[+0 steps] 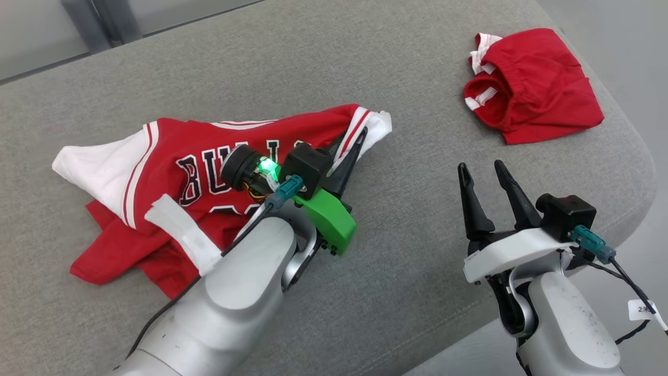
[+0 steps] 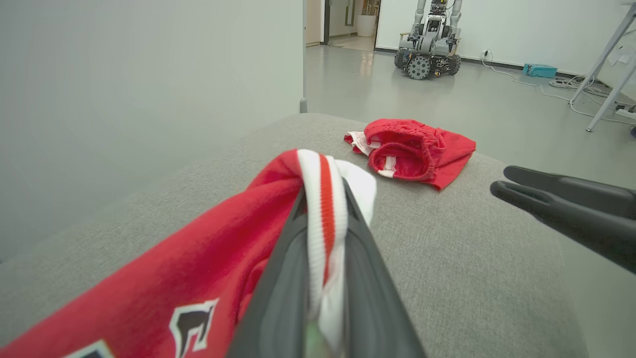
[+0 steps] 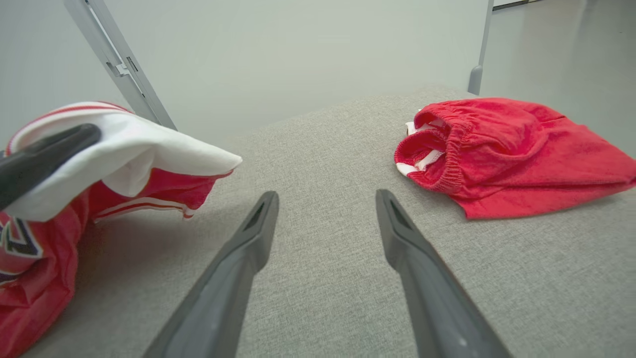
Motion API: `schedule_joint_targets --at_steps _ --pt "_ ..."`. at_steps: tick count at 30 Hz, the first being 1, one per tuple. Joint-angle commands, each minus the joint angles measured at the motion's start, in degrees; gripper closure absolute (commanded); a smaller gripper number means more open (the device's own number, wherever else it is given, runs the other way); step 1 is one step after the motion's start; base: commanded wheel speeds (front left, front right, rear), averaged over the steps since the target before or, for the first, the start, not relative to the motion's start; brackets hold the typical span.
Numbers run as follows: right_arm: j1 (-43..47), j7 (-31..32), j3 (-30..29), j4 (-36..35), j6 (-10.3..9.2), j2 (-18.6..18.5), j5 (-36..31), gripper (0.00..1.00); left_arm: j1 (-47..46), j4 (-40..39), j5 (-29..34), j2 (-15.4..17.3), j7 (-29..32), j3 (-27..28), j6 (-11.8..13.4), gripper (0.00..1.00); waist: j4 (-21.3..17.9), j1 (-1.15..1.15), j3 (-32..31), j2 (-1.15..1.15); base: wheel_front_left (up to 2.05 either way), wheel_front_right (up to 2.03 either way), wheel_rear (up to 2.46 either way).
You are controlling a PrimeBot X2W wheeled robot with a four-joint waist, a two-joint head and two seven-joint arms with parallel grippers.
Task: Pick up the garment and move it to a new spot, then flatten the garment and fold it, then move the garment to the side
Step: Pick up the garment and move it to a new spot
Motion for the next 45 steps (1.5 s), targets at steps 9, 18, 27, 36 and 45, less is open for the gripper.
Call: schedule_joint_targets --at_steps 9,18,27,36,45 --pt "0.2 -0.2 -1.3 -0.6 -0.07 0.0 -0.9 0.00 2.3 -1.5 0.5 0.4 0.0 2.0 5.0 0.00 2.3 0.00 -0.2 0.00 0.00 0.00 0.00" --pt "1.0 -0.2 -2.1 -0.2 -0.07 0.0 -3.1 0.00 10.1 -3.5 4.0 1.0 0.0 13.4 6.8 0.00 9.1 0.00 -3.3 0.00 0.00 0.00 0.00" --pt "2.1 -0.2 -1.8 0.8 -0.06 -0.1 -4.3 0.00 20.5 -7.9 7.2 0.8 0.0 25.2 7.4 0.00 15.0 0.00 -7.3 0.00 0.00 0.00 0.00" --pt "3.7 -0.2 -1.7 1.8 -0.06 -0.1 -4.3 0.00 30.5 -13.6 11.1 0.3 0.0 32.7 5.9 0.00 18.6 0.00 -10.1 0.00 0.00 0.00 0.00" --pt "6.0 -0.2 -2.3 2.7 -0.06 -0.1 -4.7 0.00 39.3 -18.2 12.1 0.2 0.0 35.6 5.2 0.00 21.0 0.00 -11.8 0.00 0.00 0.00 0.00"
